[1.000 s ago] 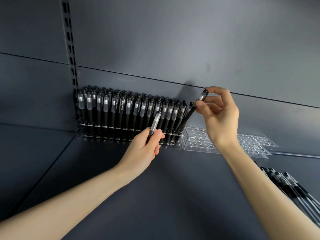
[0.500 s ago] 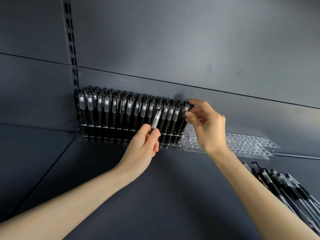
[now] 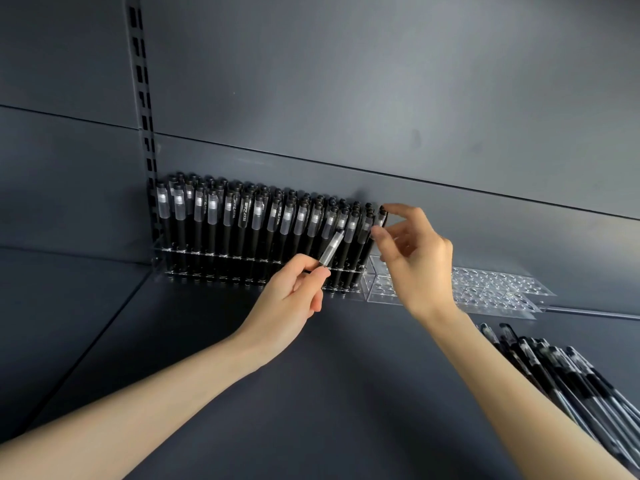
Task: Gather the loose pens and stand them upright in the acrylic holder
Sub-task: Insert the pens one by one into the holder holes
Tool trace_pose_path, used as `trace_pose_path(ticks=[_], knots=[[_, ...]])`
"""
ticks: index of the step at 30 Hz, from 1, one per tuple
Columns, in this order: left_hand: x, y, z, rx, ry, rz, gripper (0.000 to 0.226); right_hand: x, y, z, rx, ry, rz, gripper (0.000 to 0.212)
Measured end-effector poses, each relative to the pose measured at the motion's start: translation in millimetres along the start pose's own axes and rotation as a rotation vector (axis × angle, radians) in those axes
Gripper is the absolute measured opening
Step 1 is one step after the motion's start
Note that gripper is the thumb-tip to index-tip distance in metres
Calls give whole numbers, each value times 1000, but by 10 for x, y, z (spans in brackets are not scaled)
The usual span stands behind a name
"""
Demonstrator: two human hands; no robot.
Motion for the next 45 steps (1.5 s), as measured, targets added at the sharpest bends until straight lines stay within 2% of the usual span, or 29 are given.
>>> trace_pose_path(ticks=[2,4,7,12,15,17,22,24,27,35,42,45], knots=[[26,-8,-33,16,39,12,21,-16,71,-58,50,-188,-64,2],[42,-1,-89,47,48,14,20,-18,127,-205,154,-364,-115,3],[-1,27,-165,88,31,-25,16,-6,171,-342,250,-485,-134,16],[-44,45,-155,60,42,-65,7,17,205,-402,303,-555,-128,28],[1,51,-134,38,56,-44,11,58,225,-459,349,-535,-122,31],[-15,51,-74,-9,-55,-68,11,60,197,-415,331,-494,-110,33],[-126,74,21,-130,-689,-226,22,-34,71,-68,148,-272,-70,37],[-132,78,-10,-150,-961,-264,34,-62,41,83,64,-182,-51,37],[-78,60,-59,-135,-1164,-253,50,-56,16,249,-46,-150,-4,35],[28,9,-89,-118,-1307,-206,55,-27,-26,367,-167,-92,55,36],[32,-4,-89,-118,-1342,-185,56,2,-20,284,-153,-9,125,35],[40,4,-82,-122,-1345,-164,56,-73,-42,174,-107,12,90,35]])
Point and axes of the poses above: each hand's wrist, its own y-axis away from the middle knuckle, its own z-axis out of the back of the hand, x = y × z, the point moved 10 cm from there along -y, towards the middle knuckle, and after that the axes turned 11 degrees about x, right-handed, at the moved point
